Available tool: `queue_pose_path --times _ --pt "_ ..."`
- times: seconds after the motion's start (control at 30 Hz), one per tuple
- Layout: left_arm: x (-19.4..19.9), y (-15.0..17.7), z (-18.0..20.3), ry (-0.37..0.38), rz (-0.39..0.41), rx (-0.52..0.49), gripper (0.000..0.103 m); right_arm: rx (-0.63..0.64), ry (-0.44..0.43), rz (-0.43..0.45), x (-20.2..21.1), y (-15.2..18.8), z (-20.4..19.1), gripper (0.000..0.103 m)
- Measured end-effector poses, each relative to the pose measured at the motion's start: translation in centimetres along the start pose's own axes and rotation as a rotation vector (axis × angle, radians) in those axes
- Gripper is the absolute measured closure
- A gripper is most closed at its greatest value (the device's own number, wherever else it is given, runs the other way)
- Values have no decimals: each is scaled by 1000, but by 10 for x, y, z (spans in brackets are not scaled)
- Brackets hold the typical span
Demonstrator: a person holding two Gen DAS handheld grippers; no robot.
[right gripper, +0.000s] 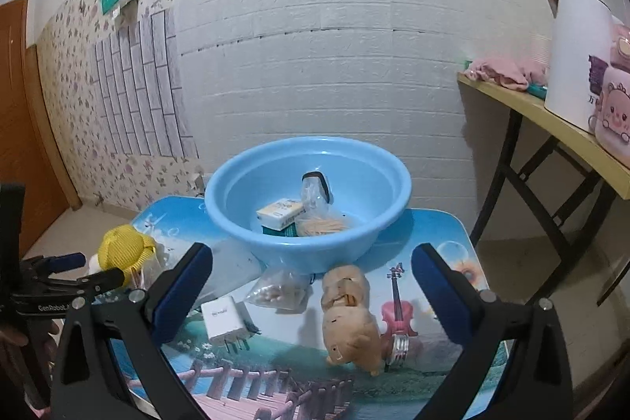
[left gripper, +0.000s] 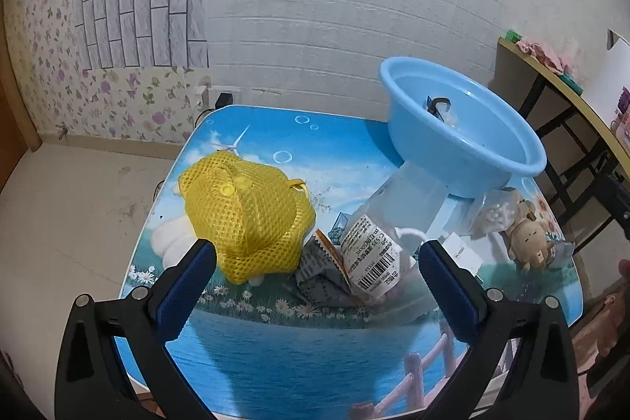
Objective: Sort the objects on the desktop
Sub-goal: 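Withdraw left tool from the basin while right tool moves toward the plush toy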
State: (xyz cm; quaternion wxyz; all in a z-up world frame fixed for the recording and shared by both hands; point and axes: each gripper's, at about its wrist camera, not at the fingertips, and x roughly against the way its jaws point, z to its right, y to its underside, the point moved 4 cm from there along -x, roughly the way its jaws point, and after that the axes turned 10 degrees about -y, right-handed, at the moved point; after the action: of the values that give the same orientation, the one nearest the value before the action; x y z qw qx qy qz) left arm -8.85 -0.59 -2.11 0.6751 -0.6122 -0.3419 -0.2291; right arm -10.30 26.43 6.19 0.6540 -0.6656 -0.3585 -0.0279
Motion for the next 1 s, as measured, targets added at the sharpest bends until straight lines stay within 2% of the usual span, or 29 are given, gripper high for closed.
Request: queue_pose_path --times 0.1,0.33,0.47,0.63,0.77,0.83,1.0 --pt "0 -1 -4 0 6 0 0 -25 -9 -42 -9 5 2 0" --pt "2 4 -17 3 12 20 0 -36 -29 -70 -16 21 1 0" --pt "2 12 -21 20 -11 35 0 -51 12 -98 -17 32 11 3" --pt "5 16 -21 -11 8 -5 0 -68 37 -60 -6 36 29 3" --pt "6 17 -24 8 15 -6 0 -60 71 -36 3 39 49 3" --pt "3 17 -25 -12 10 -14 0 -83 82 -48 4 43 61 3" --pt "-6 20 -31 -7 -12 -1 0 -125 94 -95 0 59 80 3"
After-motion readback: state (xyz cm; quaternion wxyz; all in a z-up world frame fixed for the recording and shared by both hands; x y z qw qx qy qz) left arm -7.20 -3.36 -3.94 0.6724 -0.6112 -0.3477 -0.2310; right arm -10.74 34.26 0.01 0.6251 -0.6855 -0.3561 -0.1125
